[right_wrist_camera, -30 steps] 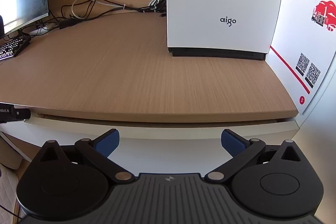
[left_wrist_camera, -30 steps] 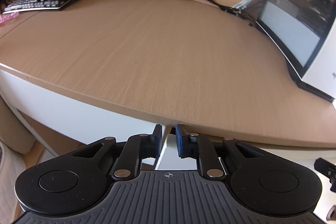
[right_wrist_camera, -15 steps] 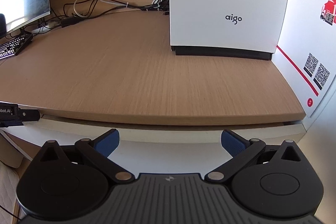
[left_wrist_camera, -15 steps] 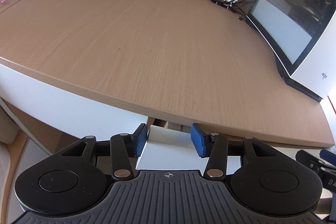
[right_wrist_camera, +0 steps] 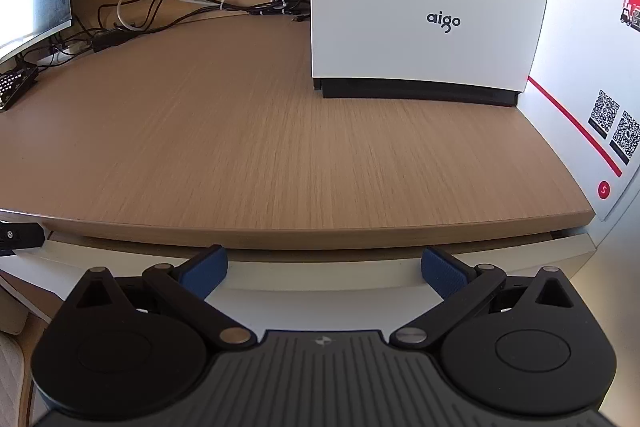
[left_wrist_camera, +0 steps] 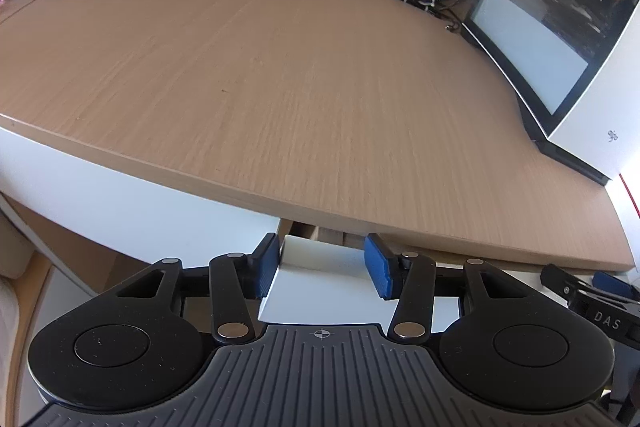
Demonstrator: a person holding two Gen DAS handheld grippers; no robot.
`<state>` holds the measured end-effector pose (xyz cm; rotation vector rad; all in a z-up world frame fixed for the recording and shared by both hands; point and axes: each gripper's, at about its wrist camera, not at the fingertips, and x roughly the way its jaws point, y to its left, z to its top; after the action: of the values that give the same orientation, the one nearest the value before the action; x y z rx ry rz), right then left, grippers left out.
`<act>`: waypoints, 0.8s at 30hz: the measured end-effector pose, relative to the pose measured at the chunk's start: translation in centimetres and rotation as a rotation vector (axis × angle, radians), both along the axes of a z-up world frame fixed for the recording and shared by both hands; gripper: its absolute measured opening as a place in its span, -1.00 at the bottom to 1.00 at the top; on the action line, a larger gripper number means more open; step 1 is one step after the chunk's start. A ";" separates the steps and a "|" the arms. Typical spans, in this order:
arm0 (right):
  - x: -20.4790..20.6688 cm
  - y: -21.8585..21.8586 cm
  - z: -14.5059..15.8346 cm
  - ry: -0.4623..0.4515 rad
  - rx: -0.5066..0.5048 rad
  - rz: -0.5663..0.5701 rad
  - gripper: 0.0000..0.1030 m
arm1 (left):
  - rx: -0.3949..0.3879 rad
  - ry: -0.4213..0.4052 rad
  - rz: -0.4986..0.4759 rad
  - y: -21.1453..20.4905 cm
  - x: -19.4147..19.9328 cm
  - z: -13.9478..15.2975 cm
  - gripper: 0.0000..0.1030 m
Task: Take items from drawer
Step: 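Lower the left tool and grip the white drawer front edge, then pull the drawer open with the left tool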
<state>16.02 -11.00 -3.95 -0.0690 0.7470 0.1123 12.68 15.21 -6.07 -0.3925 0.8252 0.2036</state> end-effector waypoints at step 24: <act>-0.1 0.2 0.2 0.039 -0.011 -0.004 1.00 | 0.038 0.016 0.004 -0.4 0.2 0.4 -0.15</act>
<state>15.92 -10.81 -3.78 -0.0757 0.7866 0.1058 12.89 14.77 -5.66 -0.3576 0.8349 0.2254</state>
